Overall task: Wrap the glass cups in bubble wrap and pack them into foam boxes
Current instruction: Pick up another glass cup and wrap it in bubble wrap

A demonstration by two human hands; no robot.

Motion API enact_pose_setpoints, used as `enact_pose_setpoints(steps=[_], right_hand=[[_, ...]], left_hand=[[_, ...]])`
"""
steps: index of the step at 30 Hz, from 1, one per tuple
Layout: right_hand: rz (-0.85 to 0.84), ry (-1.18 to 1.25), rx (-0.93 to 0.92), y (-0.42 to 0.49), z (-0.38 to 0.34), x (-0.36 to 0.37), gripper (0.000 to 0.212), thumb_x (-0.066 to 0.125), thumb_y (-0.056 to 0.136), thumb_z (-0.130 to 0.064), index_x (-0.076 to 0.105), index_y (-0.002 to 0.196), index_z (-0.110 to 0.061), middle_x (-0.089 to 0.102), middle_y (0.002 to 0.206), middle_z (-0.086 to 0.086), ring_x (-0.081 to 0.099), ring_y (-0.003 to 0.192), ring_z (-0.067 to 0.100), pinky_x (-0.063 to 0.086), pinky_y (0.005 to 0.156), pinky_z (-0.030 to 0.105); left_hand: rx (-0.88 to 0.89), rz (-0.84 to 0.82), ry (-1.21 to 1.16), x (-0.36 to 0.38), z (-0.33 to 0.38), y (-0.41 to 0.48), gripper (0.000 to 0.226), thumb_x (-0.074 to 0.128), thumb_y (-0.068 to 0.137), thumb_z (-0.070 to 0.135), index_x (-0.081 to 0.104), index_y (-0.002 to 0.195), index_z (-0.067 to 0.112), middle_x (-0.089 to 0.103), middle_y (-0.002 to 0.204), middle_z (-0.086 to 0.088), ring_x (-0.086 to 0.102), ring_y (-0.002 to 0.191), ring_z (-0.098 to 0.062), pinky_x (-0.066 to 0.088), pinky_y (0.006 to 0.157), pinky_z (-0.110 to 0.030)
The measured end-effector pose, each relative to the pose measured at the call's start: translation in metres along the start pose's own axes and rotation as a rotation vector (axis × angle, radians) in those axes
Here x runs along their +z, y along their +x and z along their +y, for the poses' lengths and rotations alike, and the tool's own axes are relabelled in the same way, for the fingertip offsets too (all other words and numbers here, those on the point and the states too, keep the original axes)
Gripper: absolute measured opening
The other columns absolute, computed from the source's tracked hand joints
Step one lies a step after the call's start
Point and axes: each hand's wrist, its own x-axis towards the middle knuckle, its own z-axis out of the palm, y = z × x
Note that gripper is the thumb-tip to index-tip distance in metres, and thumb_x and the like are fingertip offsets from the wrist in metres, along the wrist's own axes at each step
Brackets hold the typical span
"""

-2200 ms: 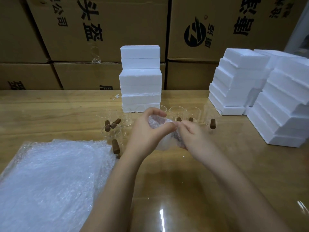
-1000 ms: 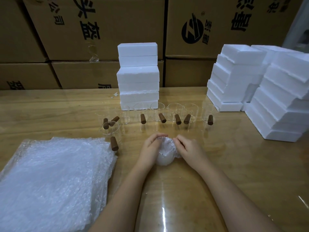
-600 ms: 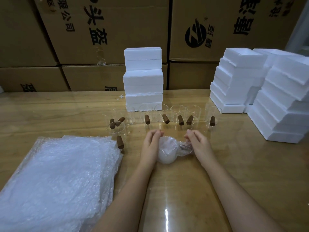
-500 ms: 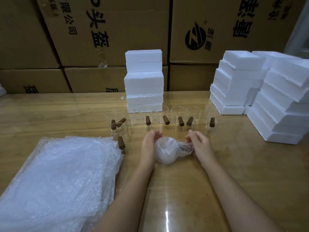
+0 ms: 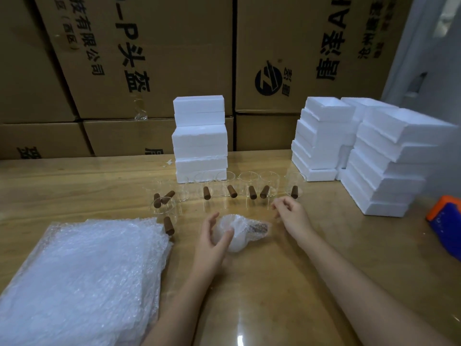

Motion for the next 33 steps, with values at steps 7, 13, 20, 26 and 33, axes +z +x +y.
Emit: enact_pose_setpoints(steps=[7,13,20,26,33], right_hand=[[0.529,-0.453,-0.595,0.013,-0.081,-0.117,0.023,0.048,0.095,-0.014,0.06,0.113,-0.017,0.049,0.128,-0.003,0.05,0.072,0.005,0.043,0.064,0.023],[0.56,-0.904,-0.217,0.048,-0.101,-0.192,0.054,0.047,0.095,-0.024,0.029,0.146,-0.023,0.016,0.155,0.009,0.049,0.114,0.044,0.044,0.086,0.049],[0.509,-0.949,-0.028,0.065,-0.088,-0.213,0.057,0.051,0.093,-0.026,0.03,0.144,-0.012,0.033,0.14,0.022,0.05,0.109,0.049,0.043,0.087,0.052],[0.628,-0.89,-0.15,0.064,-0.09,-0.206,0.048,0.05,0.09,-0.018,0.04,0.136,-0.01,0.036,0.136,0.021,0.053,0.097,0.05,0.045,0.08,0.05],[0.666,-0.637,-0.501,0.034,-0.088,-0.161,0.038,0.057,0.091,-0.023,0.048,0.127,-0.013,0.044,0.126,0.012,0.057,0.087,0.03,0.043,0.071,0.037]], left_hand=[[0.069,-0.079,0.127,0.001,0.001,-0.005,0.066,0.075,0.079,0.029,0.038,0.134,0.033,0.041,0.135,0.015,0.04,0.12,0.001,0.031,0.096,-0.014],[0.042,-0.101,0.152,0.003,0.002,-0.004,0.084,0.078,0.075,0.032,0.028,0.142,0.032,0.035,0.138,0.014,0.036,0.122,0.0,0.029,0.096,-0.016],[-0.072,-0.225,0.183,0.008,0.002,0.002,0.12,0.079,0.072,0.041,-0.009,0.151,0.025,0.016,0.158,0.001,0.02,0.143,-0.015,0.024,0.109,-0.027],[-0.084,-0.126,0.135,0.016,0.004,0.006,0.106,0.08,0.074,0.033,0.009,0.151,0.022,0.031,0.151,0.0,0.034,0.136,-0.016,0.028,0.1,-0.021],[-0.065,-0.058,0.133,0.014,0.005,0.008,0.067,0.081,0.068,0.027,0.036,0.117,0.032,0.052,0.112,0.009,0.052,0.093,0.002,0.039,0.066,-0.007]])
